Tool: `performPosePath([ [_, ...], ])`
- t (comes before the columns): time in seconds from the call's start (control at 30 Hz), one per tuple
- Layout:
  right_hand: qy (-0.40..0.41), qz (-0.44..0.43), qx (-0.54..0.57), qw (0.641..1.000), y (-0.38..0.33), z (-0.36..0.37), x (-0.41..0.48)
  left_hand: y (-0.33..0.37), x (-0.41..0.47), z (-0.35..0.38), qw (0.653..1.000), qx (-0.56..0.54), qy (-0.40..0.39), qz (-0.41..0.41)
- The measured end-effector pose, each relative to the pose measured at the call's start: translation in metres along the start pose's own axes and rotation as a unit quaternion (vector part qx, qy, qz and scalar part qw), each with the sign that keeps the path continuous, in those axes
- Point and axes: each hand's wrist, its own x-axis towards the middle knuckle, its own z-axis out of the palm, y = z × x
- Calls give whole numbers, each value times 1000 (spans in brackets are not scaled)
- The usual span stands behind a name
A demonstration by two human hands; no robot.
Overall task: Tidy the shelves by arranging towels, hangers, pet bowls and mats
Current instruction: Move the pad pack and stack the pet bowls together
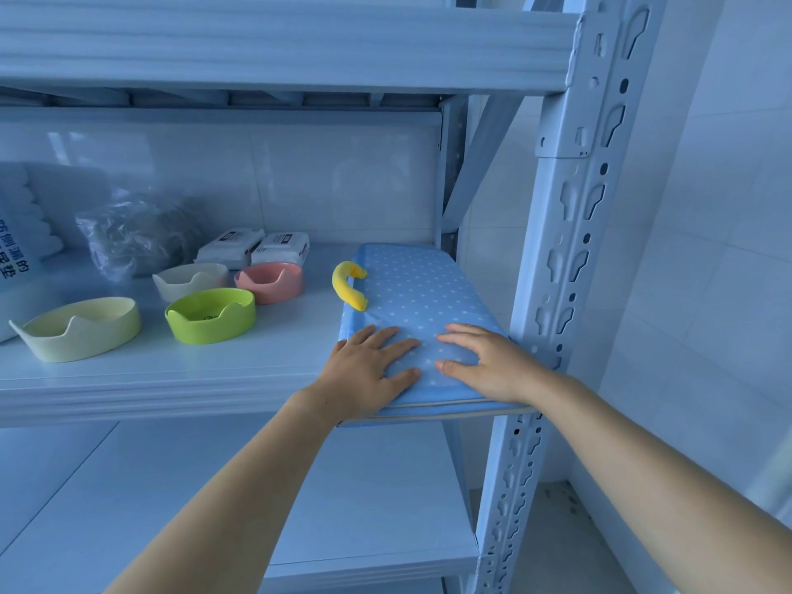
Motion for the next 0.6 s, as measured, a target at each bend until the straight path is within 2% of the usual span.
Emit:
performPosePath([
  [0.37, 8, 12, 0, 1000, 2, 0, 11, 2, 8, -6, 999, -6, -32, -27],
  [0.47, 34, 0, 7, 999, 4, 3, 7, 3, 4, -3, 1000, -10, 4, -19],
  [0.6, 100, -47, 14, 994, -3, 3, 3, 4, -4, -7, 989, -89, 115, -2],
])
